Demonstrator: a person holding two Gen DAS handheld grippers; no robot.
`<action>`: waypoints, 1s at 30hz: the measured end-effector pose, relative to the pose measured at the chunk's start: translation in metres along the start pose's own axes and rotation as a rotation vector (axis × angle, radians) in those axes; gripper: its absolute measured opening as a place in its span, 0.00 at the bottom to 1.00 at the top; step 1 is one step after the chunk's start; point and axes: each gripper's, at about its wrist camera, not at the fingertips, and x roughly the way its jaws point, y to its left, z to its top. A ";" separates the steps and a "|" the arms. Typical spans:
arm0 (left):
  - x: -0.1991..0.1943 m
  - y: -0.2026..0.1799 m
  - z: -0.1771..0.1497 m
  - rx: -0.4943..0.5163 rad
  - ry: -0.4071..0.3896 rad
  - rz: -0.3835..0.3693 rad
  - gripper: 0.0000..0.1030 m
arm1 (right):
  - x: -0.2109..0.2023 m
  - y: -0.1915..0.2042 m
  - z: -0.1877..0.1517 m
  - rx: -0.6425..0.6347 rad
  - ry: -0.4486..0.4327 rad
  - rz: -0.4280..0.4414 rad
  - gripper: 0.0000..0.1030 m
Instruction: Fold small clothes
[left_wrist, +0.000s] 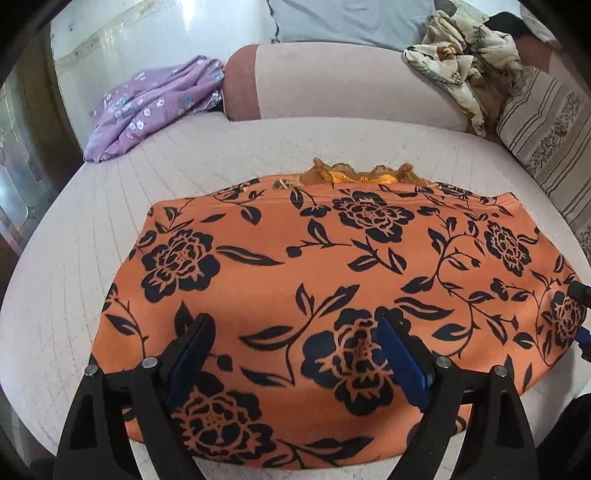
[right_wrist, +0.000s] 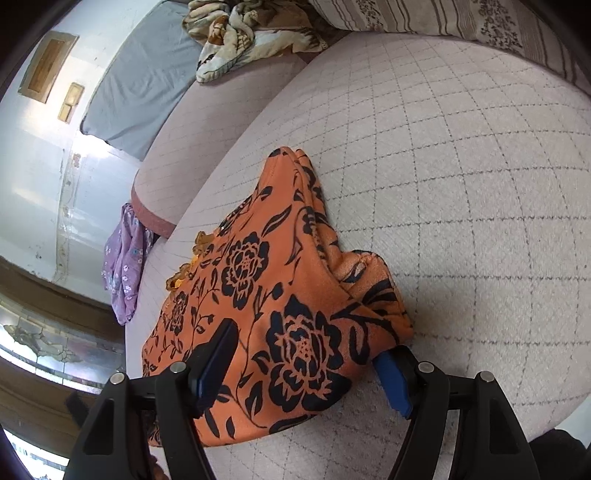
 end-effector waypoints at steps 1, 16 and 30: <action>0.012 -0.003 -0.003 0.026 0.052 0.004 0.88 | 0.003 -0.001 0.000 0.009 0.002 -0.005 0.72; 0.020 0.000 0.002 -0.011 0.070 -0.013 0.90 | 0.007 -0.003 0.004 0.012 0.010 -0.025 0.61; 0.007 0.006 -0.003 -0.035 0.044 -0.030 0.90 | 0.012 -0.003 0.007 0.033 0.021 -0.017 0.67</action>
